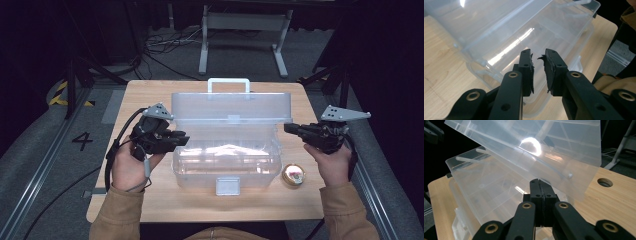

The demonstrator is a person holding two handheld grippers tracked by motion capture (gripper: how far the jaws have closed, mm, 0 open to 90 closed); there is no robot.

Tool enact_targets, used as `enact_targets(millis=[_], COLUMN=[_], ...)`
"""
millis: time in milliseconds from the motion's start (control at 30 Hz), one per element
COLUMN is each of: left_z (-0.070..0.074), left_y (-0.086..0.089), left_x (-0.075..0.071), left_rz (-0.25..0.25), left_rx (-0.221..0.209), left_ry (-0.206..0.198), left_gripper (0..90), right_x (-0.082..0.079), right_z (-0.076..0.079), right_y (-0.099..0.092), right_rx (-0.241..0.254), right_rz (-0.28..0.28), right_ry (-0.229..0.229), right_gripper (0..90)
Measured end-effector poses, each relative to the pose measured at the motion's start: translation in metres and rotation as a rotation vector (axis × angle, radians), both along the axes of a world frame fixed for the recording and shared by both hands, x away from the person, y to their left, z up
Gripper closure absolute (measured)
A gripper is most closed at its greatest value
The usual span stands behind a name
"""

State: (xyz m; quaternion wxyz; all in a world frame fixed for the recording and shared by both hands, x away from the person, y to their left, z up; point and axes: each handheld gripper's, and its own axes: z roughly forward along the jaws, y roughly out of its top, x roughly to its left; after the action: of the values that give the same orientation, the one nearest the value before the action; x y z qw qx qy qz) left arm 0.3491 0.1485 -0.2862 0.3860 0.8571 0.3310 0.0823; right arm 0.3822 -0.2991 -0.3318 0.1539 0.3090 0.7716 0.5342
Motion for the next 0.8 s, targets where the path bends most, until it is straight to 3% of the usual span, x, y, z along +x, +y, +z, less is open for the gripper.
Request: enact_targets(millis=[100, 167, 400, 567, 800], left_z=[-0.006, -0.011, -0.025, -0.026, -0.024], left_y=[0.0, 0.001, 0.01, 0.015, 0.019], left_x=[0.002, 0.003, 0.013, 0.017, 0.017], left_rz=[0.048, 0.072, 0.118, 0.102, 0.102], left_rx=[0.036, 0.035, 0.016, 0.008, -0.016], left_ry=[-0.036, -0.054, -0.05, -0.081, -0.079], left_gripper=[76.2, 75.8, 79.7, 79.8, 86.5], right_x=[0.0, 0.0, 0.0, -0.001, -0.001], right_z=[-0.001, -0.001, -0.002, -0.003, -0.003], right_y=[0.0, 0.0, 0.0, 0.0, 0.0], right_rx=[0.01, 0.017, 0.026, 0.024, 0.025], right_rz=[-0.007, -0.005, -0.003, 0.0, 0.0], right_ry=[0.001, 0.002, 0.002, 0.003, 0.006], right_gripper=[90.0, 90.0, 90.0, 90.0, 90.0])
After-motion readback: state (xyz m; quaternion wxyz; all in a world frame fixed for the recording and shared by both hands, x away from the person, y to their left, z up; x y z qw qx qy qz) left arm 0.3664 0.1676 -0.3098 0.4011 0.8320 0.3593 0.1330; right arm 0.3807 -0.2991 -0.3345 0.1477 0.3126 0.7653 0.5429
